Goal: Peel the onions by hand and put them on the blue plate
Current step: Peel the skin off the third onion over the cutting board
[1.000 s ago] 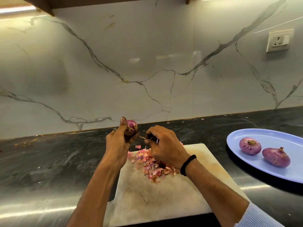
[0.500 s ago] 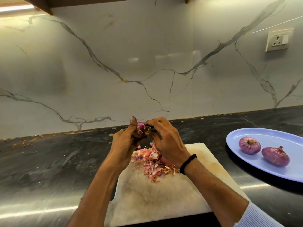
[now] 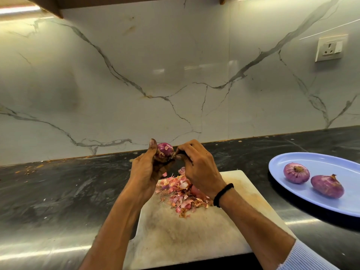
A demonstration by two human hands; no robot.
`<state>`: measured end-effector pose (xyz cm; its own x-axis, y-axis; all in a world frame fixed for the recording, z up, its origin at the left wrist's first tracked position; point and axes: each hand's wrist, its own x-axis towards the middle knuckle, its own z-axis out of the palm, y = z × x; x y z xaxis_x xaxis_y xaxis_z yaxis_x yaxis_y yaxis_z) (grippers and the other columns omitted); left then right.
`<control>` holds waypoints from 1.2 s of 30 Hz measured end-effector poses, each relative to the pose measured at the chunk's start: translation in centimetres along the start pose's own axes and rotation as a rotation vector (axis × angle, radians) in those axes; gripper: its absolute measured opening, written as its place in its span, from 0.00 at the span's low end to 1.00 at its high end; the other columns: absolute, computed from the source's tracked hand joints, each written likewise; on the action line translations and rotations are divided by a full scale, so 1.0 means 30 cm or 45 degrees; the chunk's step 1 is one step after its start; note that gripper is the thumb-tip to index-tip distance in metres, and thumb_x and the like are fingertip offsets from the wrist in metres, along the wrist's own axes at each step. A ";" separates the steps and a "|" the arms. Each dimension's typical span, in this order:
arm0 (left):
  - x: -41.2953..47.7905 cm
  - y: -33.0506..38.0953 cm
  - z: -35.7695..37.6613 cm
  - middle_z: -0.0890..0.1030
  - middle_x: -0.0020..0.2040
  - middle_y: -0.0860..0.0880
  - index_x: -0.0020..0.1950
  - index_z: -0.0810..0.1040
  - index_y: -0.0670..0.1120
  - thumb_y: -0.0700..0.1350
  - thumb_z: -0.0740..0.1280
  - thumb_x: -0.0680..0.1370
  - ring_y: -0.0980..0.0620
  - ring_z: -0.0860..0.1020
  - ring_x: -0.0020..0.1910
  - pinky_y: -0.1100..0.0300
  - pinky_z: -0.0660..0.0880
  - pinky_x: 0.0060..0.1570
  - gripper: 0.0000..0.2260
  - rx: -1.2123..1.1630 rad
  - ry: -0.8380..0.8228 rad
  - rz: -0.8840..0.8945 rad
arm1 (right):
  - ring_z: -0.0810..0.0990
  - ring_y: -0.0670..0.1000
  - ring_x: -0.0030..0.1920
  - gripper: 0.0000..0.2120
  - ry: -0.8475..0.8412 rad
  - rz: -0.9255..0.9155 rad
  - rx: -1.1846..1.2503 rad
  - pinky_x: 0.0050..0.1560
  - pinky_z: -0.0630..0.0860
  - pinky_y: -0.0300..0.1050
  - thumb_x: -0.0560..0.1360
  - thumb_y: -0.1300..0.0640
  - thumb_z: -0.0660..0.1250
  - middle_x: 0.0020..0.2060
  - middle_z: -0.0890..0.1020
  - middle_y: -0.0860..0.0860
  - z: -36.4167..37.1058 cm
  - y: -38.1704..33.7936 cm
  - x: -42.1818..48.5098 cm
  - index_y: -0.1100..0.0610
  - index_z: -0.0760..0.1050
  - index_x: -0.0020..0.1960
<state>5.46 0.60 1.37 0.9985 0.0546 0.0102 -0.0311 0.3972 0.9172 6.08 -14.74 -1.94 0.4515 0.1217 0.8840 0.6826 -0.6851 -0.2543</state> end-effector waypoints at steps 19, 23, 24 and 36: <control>-0.020 0.018 0.009 0.81 0.55 0.38 0.60 0.77 0.40 0.57 0.63 0.80 0.44 0.82 0.49 0.57 0.79 0.43 0.20 -0.014 0.021 -0.049 | 0.73 0.42 0.50 0.15 0.084 0.129 -0.008 0.53 0.71 0.24 0.74 0.67 0.71 0.55 0.75 0.53 -0.015 0.013 0.008 0.60 0.76 0.59; -0.028 0.014 0.010 0.83 0.47 0.41 0.56 0.80 0.41 0.58 0.62 0.81 0.49 0.82 0.41 0.58 0.79 0.40 0.20 0.039 -0.037 0.002 | 0.74 0.46 0.58 0.24 -0.062 0.079 0.092 0.57 0.67 0.21 0.72 0.65 0.74 0.60 0.71 0.53 -0.008 0.003 0.010 0.56 0.72 0.65; -0.029 0.013 0.010 0.83 0.46 0.42 0.55 0.80 0.42 0.58 0.62 0.80 0.49 0.81 0.41 0.58 0.79 0.41 0.20 0.052 -0.041 0.011 | 0.74 0.46 0.58 0.24 -0.076 0.076 0.100 0.57 0.67 0.20 0.72 0.64 0.75 0.60 0.71 0.52 -0.007 0.003 0.010 0.56 0.72 0.66; -0.021 0.007 -0.002 0.84 0.44 0.43 0.55 0.82 0.40 0.55 0.67 0.79 0.49 0.82 0.41 0.59 0.79 0.38 0.18 0.165 -0.128 0.100 | 0.71 0.41 0.53 0.17 -0.100 -0.011 0.083 0.56 0.68 0.21 0.77 0.63 0.70 0.56 0.76 0.52 -0.009 0.003 0.001 0.56 0.71 0.63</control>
<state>4.83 0.71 1.54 0.9929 -0.0139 0.1177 -0.1095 0.2735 0.9556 6.01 -15.00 -1.84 0.4871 0.1854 0.8534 0.7218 -0.6356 -0.2739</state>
